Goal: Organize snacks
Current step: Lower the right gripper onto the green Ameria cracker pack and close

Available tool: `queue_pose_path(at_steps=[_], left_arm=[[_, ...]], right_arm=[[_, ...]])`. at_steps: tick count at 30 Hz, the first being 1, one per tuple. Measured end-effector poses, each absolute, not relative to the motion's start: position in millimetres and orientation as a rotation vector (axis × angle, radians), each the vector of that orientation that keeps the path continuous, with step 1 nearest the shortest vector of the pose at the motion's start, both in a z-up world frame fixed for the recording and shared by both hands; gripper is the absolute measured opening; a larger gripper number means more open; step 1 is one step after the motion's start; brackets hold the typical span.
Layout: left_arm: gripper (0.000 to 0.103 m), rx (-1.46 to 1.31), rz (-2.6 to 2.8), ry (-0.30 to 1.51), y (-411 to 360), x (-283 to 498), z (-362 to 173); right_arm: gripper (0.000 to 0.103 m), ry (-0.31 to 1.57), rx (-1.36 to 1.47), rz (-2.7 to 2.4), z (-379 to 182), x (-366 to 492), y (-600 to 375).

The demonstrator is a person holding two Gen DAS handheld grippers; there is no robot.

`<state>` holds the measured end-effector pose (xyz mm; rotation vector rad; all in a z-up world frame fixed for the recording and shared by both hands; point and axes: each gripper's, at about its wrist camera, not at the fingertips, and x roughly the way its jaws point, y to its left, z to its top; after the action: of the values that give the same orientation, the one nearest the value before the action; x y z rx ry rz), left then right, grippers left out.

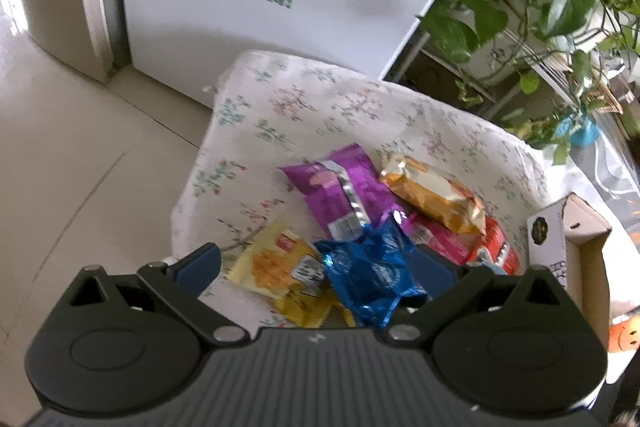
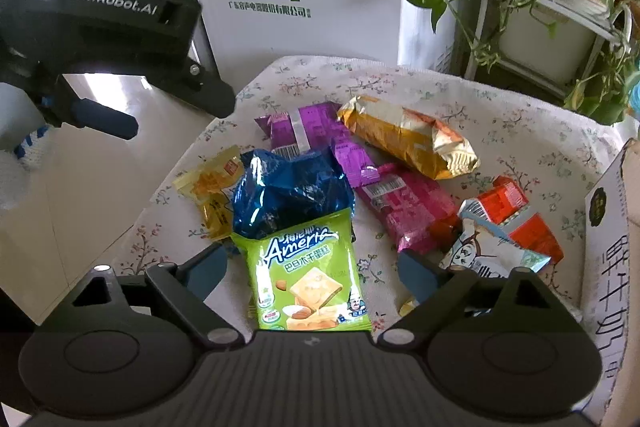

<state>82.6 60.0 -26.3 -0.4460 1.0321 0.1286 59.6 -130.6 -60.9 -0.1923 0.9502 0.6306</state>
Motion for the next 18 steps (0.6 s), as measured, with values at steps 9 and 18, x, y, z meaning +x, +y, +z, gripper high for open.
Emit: queue_pose_path(at_steps=[9, 18], left_arm=[[0.1, -0.489, 0.083, 1.087, 43, 93, -38], [0.101, -0.516, 0.088, 1.113, 32, 99, -49]], right_arm=[[0.075, 0.977, -0.191, 0.669, -77, 61, -122], [0.058, 1.025, -0.128, 0.67, -71, 59, -136]])
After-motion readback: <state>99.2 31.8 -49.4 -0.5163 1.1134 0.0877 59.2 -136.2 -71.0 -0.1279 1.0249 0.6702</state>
